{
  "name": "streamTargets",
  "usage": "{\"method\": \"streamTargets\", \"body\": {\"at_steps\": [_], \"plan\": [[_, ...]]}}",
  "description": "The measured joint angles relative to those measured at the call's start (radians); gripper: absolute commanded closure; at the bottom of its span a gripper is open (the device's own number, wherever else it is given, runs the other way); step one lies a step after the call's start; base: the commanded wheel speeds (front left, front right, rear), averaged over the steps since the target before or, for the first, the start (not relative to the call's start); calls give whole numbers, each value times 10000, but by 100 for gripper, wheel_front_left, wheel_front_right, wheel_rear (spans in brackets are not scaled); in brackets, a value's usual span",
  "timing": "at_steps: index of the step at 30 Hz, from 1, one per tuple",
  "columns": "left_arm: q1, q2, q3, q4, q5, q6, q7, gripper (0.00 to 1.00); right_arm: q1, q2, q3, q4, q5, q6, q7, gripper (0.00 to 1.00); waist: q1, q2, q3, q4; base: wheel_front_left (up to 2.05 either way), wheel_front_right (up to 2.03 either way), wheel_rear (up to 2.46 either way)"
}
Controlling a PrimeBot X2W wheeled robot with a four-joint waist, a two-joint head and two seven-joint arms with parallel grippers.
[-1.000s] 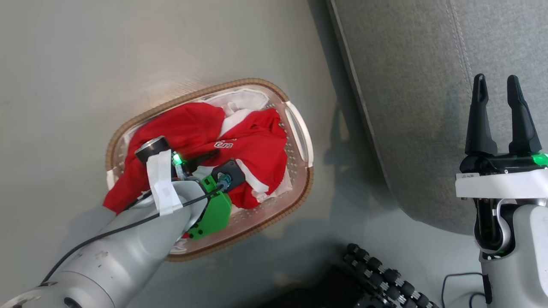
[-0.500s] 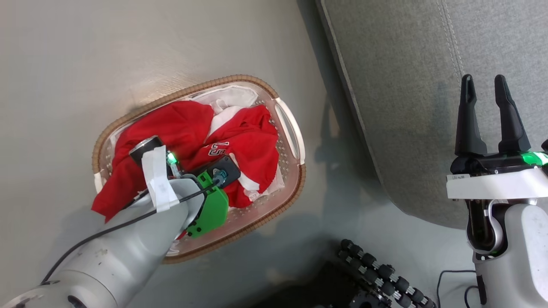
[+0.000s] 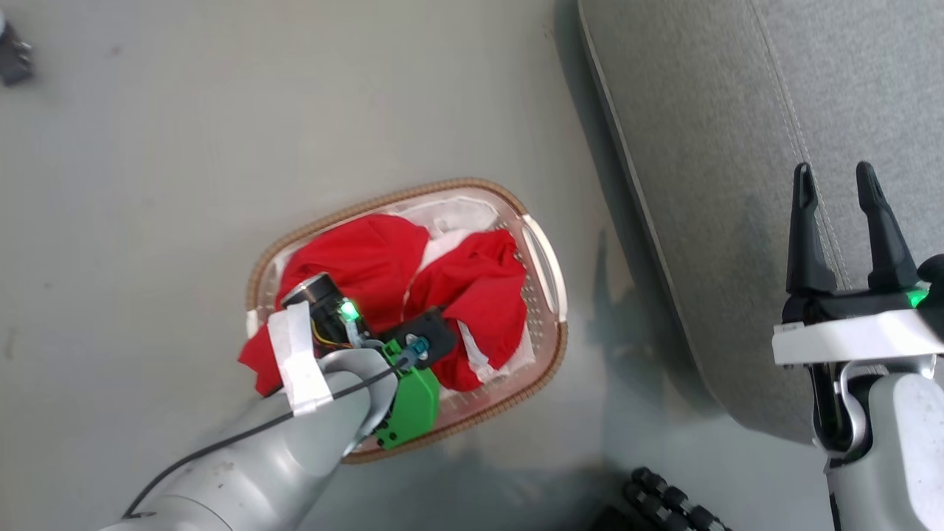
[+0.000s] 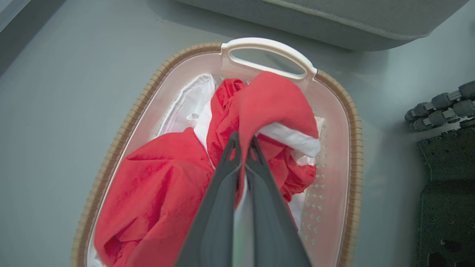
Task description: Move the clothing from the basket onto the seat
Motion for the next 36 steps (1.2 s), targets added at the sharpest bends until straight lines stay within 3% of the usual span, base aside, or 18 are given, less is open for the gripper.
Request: {"method": "streamTargets", "body": {"at_steps": [10, 23, 36], "plan": [[209, -25, 349, -1503, 215, 199, -142, 100, 928, 4, -86, 372, -932, 0, 0, 0, -1, 0, -1982, 834, 0, 0, 0], [-534, 1521, 639, -4015, 976, 416, -73, 100, 2023, 2, 182, 581, -1379, 0, 0, 0, -1, 0, -4700, 1728, 0, 0, 0], [-2752, 3223, 1526, -6606, 1127, 491, 1058, 100, 2080, -2, 1279, 731, -1651, 0, 0, 0, -1, 0, -5986, 2260, 0, 0, 0]]}}
